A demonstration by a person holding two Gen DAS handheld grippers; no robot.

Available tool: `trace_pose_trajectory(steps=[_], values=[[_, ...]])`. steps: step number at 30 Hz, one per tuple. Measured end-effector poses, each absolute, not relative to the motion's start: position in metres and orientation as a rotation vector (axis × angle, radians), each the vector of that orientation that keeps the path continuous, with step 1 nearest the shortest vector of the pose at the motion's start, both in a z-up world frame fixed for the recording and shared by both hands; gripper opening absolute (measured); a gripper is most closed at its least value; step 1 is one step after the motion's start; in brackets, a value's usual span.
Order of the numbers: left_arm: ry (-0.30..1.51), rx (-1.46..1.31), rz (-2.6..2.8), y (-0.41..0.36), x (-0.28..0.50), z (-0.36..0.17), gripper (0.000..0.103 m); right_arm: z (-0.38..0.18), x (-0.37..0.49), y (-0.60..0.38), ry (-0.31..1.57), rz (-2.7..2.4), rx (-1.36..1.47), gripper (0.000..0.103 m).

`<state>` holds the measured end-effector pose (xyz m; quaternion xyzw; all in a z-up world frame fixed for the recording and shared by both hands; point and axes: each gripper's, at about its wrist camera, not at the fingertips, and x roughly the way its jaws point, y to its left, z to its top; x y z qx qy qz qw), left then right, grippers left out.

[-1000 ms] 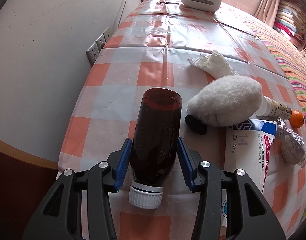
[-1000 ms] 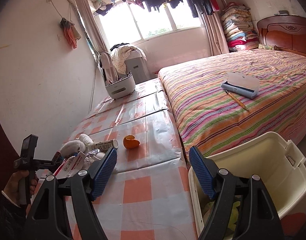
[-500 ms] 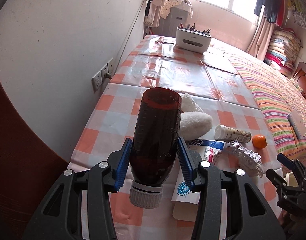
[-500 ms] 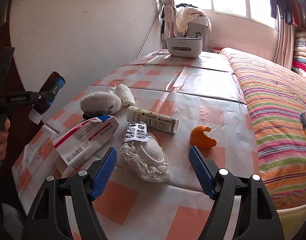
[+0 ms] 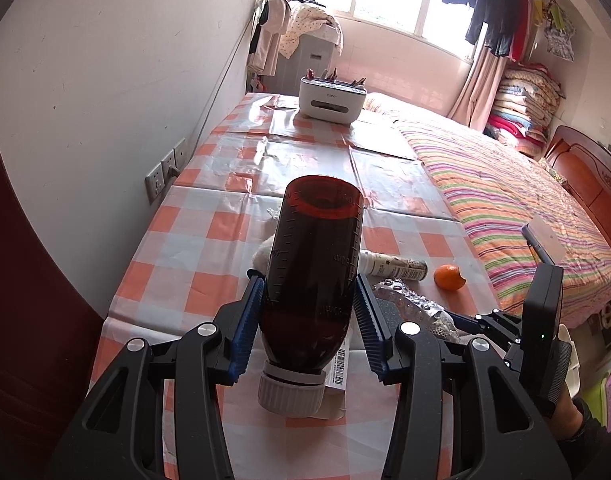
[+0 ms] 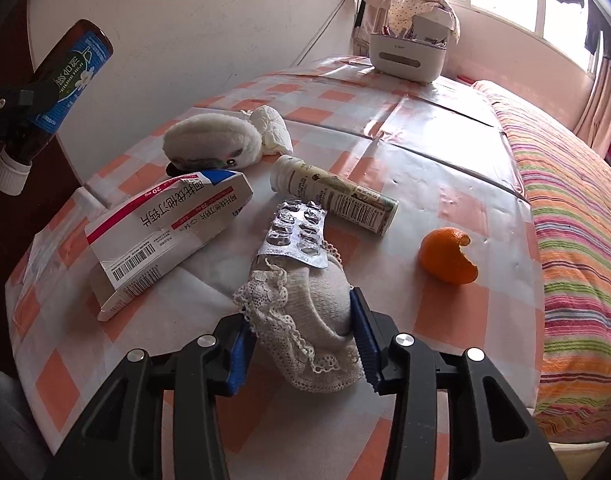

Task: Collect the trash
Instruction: 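Grasp the white lace cloth with the right tool while the left tool holds the brown bottle, then carry the lace cloth over the cream bin and release it with the right tool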

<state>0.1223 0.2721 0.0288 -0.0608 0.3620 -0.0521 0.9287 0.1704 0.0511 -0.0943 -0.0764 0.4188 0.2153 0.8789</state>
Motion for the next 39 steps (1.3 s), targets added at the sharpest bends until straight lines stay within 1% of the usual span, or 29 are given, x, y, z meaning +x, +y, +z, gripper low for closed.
trace_pose_trajectory(steps=[3,6,17,30,39], values=[[0.733,-0.131,-0.128,0.266,0.117,0.031,0.045,-0.091,0.158,0.038,0.924,0.492,-0.041,0.043],[0.717,-0.124,-0.149,0.258,0.11,0.035,0.045,-0.084,0.143,0.025,0.928,0.516,0.039,0.043],[0.712,-0.07,-0.277,0.201,0.09,0.033,0.045,-0.056,0.085,-0.029,0.776,0.435,0.158,0.043],[0.717,0.02,-0.468,0.112,0.065,0.024,0.045,-0.045,0.042,-0.115,0.629,0.214,0.279,0.043],[0.726,0.066,-0.551,0.069,0.056,0.019,0.045,-0.049,0.008,-0.168,0.553,0.013,0.384,0.043]])
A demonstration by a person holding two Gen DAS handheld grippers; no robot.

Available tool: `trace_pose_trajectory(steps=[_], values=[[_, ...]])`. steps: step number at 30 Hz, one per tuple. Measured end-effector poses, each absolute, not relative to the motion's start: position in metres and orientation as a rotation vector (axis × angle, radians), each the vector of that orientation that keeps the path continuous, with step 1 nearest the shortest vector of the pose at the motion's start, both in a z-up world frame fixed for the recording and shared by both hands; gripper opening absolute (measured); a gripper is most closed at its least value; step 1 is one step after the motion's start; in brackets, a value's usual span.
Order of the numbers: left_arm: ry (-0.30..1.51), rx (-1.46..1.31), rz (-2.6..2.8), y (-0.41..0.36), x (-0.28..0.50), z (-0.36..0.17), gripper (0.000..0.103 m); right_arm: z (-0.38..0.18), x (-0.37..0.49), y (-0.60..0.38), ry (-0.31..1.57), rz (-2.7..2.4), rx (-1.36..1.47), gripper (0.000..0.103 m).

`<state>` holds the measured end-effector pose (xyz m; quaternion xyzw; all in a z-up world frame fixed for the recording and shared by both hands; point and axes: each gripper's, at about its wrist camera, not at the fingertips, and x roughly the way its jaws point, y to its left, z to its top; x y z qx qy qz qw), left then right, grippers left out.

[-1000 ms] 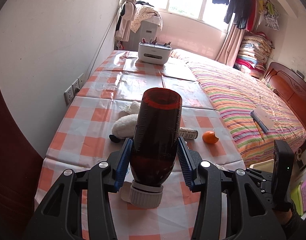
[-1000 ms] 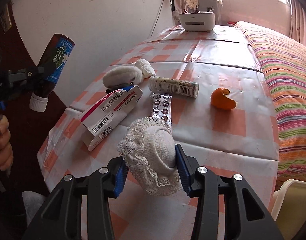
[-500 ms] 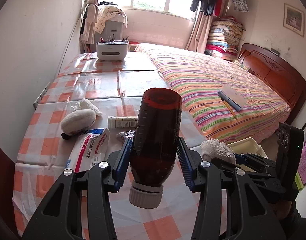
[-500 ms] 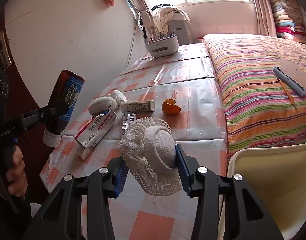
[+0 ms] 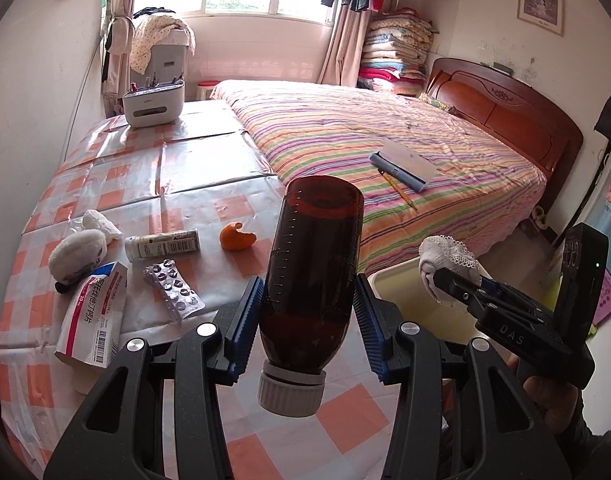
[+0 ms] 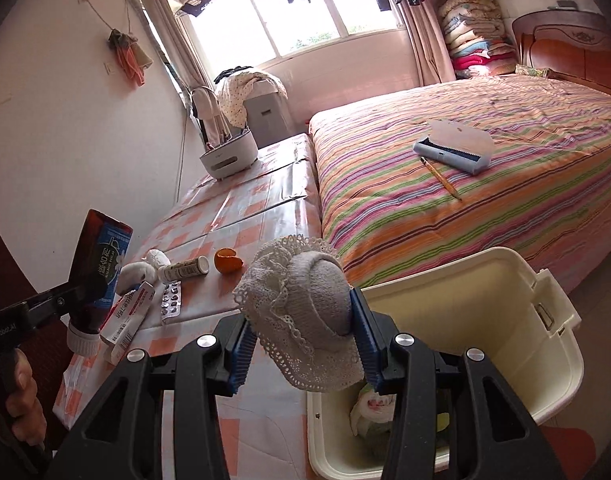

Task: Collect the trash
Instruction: 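Carry the lace cloth over the cream bin and release it with the right tool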

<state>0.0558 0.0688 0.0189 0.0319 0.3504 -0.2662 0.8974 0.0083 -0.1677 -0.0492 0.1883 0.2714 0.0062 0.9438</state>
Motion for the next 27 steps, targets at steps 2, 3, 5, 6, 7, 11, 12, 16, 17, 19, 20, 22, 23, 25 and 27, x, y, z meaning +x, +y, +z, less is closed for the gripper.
trace_pose_trajectory(steps=[2,3,5,6,7,11,12,16,17,19,20,22,23,25,27], values=[[0.727,0.065,-0.568,0.062,0.054,0.019,0.045,-0.048,0.0,-0.178,0.533,-0.027,0.401,0.043],[0.727,0.065,-0.577,0.058,0.053,0.019,0.045,-0.048,-0.003,-0.182,0.522,-0.042,0.408,0.043],[0.729,0.07,-0.592,0.049,0.051,0.018,0.045,-0.047,-0.009,-0.189,0.504,-0.081,0.412,0.043],[0.729,0.074,-0.6,0.045,0.05,0.019,0.045,-0.046,-0.011,-0.191,0.497,-0.098,0.413,0.043],[0.729,0.078,-0.609,0.041,0.049,0.018,0.045,-0.046,-0.012,-0.193,0.492,-0.11,0.413,0.043],[0.731,0.094,-0.635,0.026,0.044,0.016,0.045,-0.045,-0.018,-0.199,0.483,-0.154,0.404,0.043],[0.735,0.098,-0.641,0.022,0.044,0.015,0.045,-0.045,-0.02,-0.201,0.48,-0.161,0.406,0.043],[0.738,0.111,-0.657,0.012,0.041,0.013,0.045,-0.045,-0.026,-0.206,0.468,-0.181,0.415,0.043],[0.74,0.114,-0.662,0.009,0.04,0.013,0.045,-0.045,-0.027,-0.207,0.465,-0.187,0.419,0.043],[0.74,0.121,-0.666,0.004,0.038,0.012,0.045,-0.045,-0.029,-0.211,0.46,-0.194,0.429,0.044],[0.742,0.124,-0.669,0.001,0.037,0.012,0.045,-0.045,-0.029,-0.212,0.46,-0.195,0.436,0.044],[0.747,0.127,-0.676,-0.003,0.037,0.01,0.045,-0.046,-0.03,-0.214,0.455,-0.2,0.449,0.045],[0.748,0.129,-0.676,-0.006,0.036,0.01,0.045,-0.045,-0.031,-0.215,0.452,-0.203,0.454,0.045],[0.752,0.133,-0.679,-0.01,0.035,0.009,0.045,-0.046,-0.032,-0.217,0.45,-0.205,0.462,0.045],[0.755,0.133,-0.682,-0.012,0.035,0.008,0.045,-0.046,-0.032,-0.219,0.448,-0.204,0.468,0.045]])
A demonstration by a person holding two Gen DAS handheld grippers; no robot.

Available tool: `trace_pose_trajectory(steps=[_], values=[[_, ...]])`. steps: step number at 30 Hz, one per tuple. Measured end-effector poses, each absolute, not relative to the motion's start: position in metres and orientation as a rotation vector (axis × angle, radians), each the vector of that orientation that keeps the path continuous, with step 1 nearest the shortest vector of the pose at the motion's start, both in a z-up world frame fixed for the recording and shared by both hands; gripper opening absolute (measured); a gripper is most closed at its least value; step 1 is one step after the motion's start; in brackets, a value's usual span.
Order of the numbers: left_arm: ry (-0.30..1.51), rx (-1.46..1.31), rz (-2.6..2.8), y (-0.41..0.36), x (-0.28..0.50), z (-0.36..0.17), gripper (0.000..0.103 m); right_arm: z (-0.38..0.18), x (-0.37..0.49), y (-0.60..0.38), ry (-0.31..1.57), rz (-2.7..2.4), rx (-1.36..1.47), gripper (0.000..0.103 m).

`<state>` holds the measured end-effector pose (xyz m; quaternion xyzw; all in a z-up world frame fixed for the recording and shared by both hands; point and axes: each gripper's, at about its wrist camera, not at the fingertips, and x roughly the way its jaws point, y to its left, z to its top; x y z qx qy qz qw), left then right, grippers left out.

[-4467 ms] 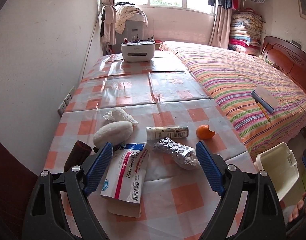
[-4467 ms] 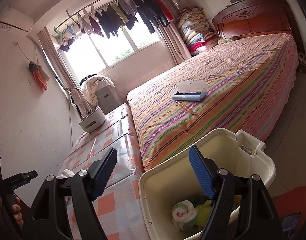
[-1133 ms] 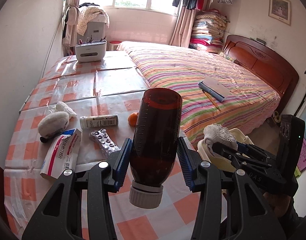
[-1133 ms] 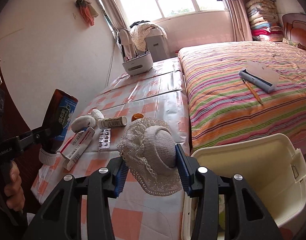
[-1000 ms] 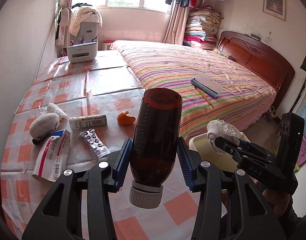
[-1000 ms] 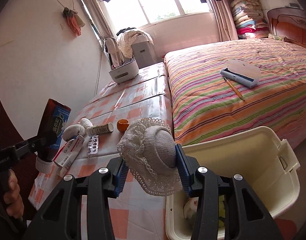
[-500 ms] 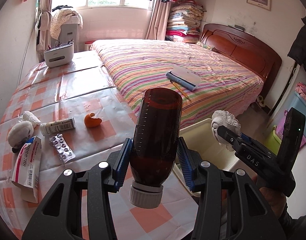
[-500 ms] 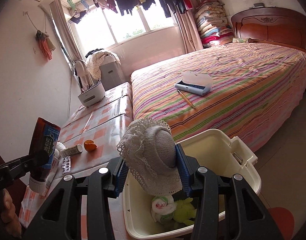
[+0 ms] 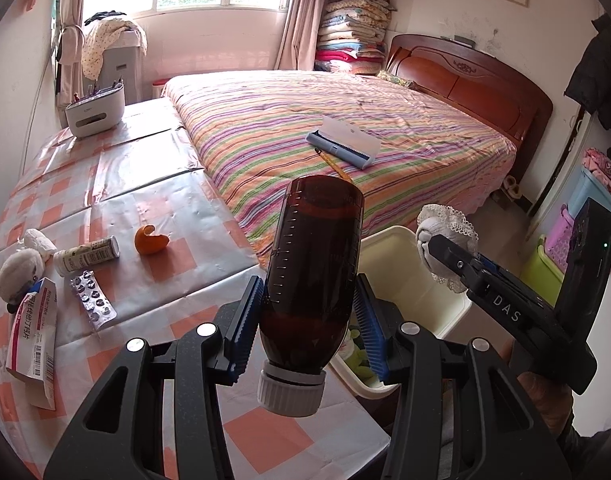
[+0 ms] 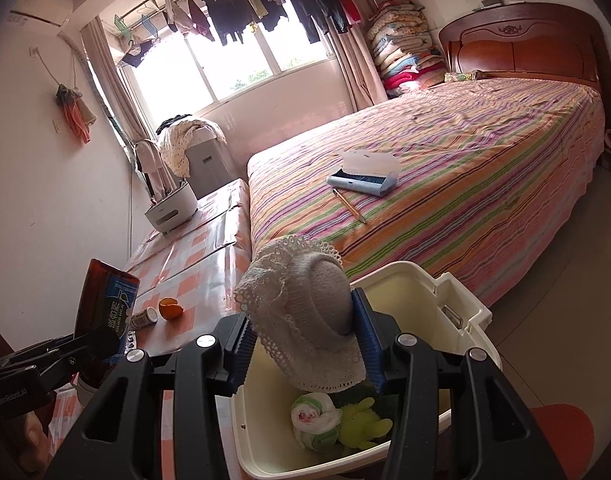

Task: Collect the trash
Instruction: 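Carry the lace cloth over the cream bin and release it with the right tool, then lower the brown bottle into the cream bin and open the left tool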

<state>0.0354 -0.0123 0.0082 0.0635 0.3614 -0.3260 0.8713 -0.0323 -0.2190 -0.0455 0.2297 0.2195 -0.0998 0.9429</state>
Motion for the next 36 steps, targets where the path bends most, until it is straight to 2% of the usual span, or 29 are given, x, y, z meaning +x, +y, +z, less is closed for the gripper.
trace_pose_trajectory(steps=[4,6,21,36], values=[[0.763,0.139,-0.688,-0.018,0.037,0.006,0.045,-0.046,-0.035,-0.224,0.44,-0.208,0.497,0.049],[0.769,0.141,-0.69,-0.021,0.037,0.006,0.045,-0.045,-0.037,-0.227,0.423,-0.219,0.515,0.061],[0.857,0.194,-0.777,-0.071,0.043,-0.015,0.045,-0.039,-0.069,-0.256,0.257,-0.297,0.655,0.064],[0.912,0.23,-0.821,-0.112,0.049,-0.039,0.046,-0.041,-0.076,-0.265,0.235,-0.33,0.681,0.065]])
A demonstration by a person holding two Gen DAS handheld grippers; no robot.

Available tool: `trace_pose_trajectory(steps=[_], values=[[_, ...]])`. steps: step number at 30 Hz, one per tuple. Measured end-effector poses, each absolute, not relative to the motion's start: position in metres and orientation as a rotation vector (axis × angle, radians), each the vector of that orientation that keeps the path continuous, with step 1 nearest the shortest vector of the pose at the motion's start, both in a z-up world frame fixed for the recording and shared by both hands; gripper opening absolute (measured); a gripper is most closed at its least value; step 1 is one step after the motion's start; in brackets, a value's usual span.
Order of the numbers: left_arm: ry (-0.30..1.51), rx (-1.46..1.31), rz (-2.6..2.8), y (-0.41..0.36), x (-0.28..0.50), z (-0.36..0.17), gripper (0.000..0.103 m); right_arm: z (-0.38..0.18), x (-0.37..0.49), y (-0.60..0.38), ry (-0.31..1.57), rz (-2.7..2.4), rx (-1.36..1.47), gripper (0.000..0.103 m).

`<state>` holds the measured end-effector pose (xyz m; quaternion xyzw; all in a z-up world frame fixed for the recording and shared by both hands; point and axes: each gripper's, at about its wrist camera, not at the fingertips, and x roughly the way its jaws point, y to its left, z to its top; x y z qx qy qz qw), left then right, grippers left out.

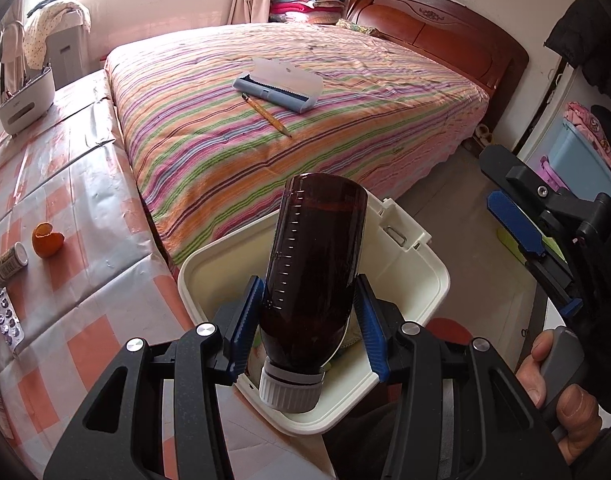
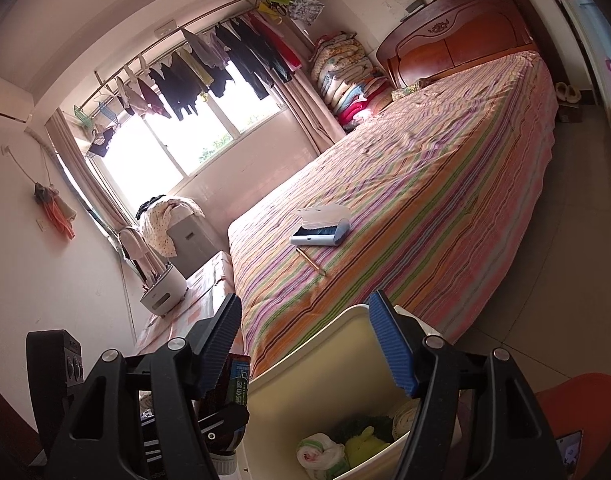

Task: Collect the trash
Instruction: 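Lower the brown bottle into the cream bin and open the left tool, then grasp the white medicine box with the left tool while the right tool grasps the silver blister pack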

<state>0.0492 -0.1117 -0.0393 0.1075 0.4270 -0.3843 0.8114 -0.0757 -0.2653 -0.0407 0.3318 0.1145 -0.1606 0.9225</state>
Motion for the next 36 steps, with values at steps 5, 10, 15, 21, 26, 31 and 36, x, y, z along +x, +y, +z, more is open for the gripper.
trace_pose_trajectory(steps=[5,10,15,21,26,31,36], values=[[0.858,0.198,-0.814,-0.107,0.049,-0.032,0.076,-0.042,-0.074,-0.265,0.242,-0.335,0.673,0.065],[0.774,0.191,-0.765,-0.09,0.051,-0.017,0.078,-0.042,-0.072,-0.262,0.249,-0.332,0.66,0.065],[0.768,0.135,-0.708,-0.063,0.065,-0.01,0.078,-0.04,-0.068,-0.254,0.26,-0.324,0.633,0.065],[0.765,0.101,-0.636,-0.03,0.078,-0.005,0.078,-0.039,-0.058,-0.241,0.289,-0.307,0.603,0.065],[0.764,0.093,-0.584,-0.003,0.085,-0.003,0.078,-0.041,-0.05,-0.233,0.315,-0.293,0.584,0.065],[0.779,0.103,-0.498,0.031,0.09,-0.004,0.078,-0.041,-0.043,-0.222,0.334,-0.273,0.568,0.065],[0.793,0.096,-0.378,0.08,0.103,-0.001,0.078,-0.043,-0.033,-0.21,0.358,-0.242,0.561,0.065]])
